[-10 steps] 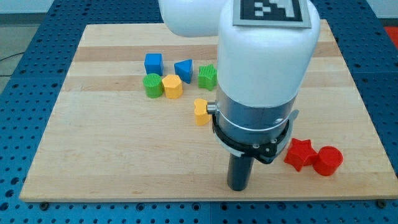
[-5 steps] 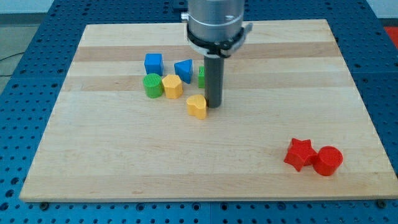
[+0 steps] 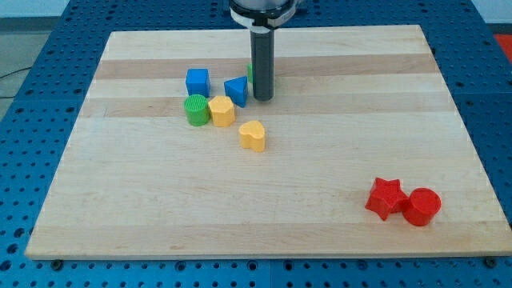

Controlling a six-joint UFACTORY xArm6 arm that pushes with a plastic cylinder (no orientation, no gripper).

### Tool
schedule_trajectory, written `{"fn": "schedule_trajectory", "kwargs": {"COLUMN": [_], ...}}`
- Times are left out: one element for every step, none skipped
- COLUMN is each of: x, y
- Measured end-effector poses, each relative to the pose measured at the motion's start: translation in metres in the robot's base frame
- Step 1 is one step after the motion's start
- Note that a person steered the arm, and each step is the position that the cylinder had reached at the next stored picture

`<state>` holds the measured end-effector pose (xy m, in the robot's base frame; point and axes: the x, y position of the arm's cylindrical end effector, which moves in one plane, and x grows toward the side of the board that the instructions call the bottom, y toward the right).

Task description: Move the blue triangle diagonally to the blue cube

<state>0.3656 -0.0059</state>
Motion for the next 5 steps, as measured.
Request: {"fn": "schedule_trajectory", "kwargs": {"x": [0.0,0.0,0.0,-0.008,-0.031], "y": [0.0,-0.002,-0.041,-0.099,-0.116]}}
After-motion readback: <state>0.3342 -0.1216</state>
